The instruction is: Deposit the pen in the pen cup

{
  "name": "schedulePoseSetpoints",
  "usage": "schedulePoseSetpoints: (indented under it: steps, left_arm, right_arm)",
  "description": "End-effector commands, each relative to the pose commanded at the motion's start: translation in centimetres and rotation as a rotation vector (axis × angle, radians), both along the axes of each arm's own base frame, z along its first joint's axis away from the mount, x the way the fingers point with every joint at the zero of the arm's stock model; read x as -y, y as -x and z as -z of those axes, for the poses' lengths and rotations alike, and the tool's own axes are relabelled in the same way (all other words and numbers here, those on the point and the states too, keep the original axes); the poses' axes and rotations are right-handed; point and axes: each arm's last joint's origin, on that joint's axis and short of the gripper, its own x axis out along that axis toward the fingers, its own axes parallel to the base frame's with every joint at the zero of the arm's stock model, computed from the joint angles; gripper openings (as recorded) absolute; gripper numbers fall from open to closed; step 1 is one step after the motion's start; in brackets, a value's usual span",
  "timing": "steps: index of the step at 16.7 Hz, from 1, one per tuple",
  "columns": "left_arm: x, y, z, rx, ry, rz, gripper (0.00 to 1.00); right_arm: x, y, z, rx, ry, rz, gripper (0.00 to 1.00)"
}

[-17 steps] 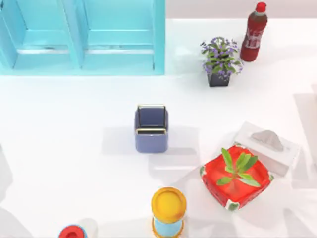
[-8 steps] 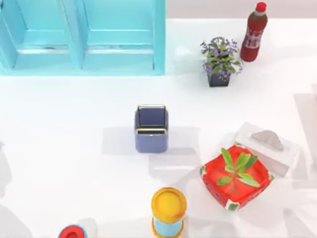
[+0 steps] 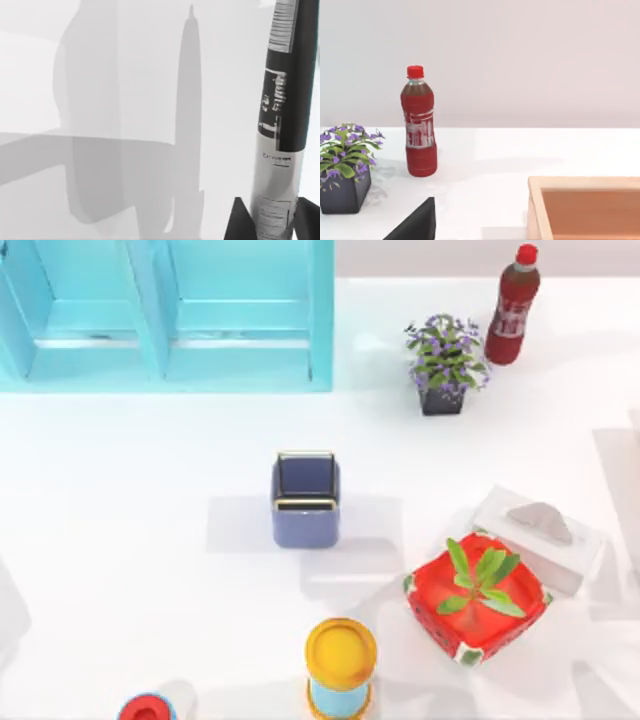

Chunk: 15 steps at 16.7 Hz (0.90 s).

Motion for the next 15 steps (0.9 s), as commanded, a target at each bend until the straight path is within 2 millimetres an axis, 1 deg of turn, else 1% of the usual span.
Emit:
schedulePoseSetpoints:
  steps: [2,4,7,9,11,15]
  left_arm:
    - [-0.3,2.4,-2.2,-0.025,0.018,0.003,0.00]
    - [-0.1,5.0,-4.6,-0.043,0.040,0.011,0.00]
    - [0.9,8.6,-8.0,-0.032,0.045,0.021,0.00]
    - [1.6,10.3,-9.7,-0.008,0.026,0.026,0.00]
    - [2.1,11.3,-10.7,0.009,0.011,0.027,0.00]
    - [2.2,11.4,-10.8,0.012,0.009,0.026,0.00]
  right_arm:
    - [0.0,0.0,0.0,0.000,0.000,0.000,1.00]
    - [0.0,0.0,0.0,0.000,0.000,0.000,1.00]
    - [0.0,0.0,0.0,0.000,0.000,0.000,1.00]
    - [0.0,0.0,0.0,0.000,0.000,0.000,1.00]
    - [0.0,0.0,0.0,0.000,0.000,0.000,1.00]
    - [0.0,0.0,0.0,0.000,0.000,0.000,1.00]
